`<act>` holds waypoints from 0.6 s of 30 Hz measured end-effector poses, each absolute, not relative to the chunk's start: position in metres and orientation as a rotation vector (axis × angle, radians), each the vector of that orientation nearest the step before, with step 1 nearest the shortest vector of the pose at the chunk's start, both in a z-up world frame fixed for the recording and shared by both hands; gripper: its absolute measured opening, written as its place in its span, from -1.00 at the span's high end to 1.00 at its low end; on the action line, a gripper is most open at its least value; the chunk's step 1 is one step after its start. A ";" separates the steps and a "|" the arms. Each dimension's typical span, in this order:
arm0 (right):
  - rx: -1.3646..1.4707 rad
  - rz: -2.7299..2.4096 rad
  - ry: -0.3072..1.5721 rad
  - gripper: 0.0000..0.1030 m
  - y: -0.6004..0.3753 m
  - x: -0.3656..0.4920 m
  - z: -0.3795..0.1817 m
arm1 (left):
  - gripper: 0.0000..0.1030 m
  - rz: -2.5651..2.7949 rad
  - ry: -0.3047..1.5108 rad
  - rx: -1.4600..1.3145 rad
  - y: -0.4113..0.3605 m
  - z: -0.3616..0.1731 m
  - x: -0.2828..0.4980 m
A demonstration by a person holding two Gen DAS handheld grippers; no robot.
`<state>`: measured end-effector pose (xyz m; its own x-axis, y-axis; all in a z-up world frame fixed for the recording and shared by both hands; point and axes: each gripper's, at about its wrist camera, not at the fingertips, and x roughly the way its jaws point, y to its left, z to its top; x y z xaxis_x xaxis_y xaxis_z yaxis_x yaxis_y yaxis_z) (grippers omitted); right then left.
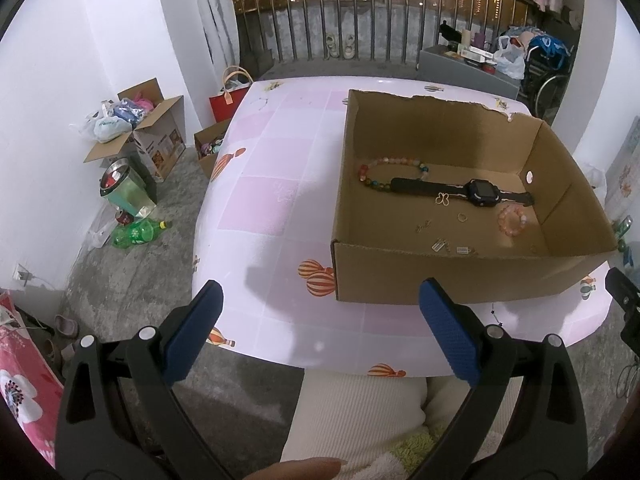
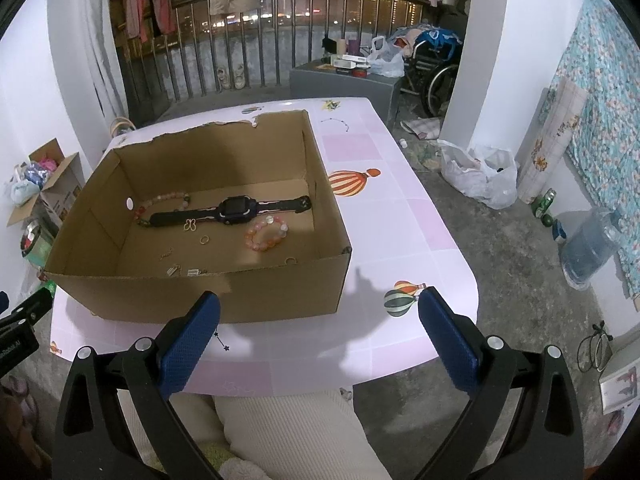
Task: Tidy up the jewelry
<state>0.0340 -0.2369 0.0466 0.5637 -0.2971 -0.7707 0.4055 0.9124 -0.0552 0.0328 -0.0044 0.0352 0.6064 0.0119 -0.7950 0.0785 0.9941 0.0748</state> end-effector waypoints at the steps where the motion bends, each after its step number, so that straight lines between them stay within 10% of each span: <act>1: 0.134 -0.414 0.881 -0.87 -0.237 0.034 0.047 | -0.84 -0.039 0.919 0.106 -0.004 0.035 0.033; 18: 0.126 -0.412 0.878 -0.87 -0.235 0.032 0.048 | -0.84 -0.044 0.920 0.109 -0.006 0.036 0.033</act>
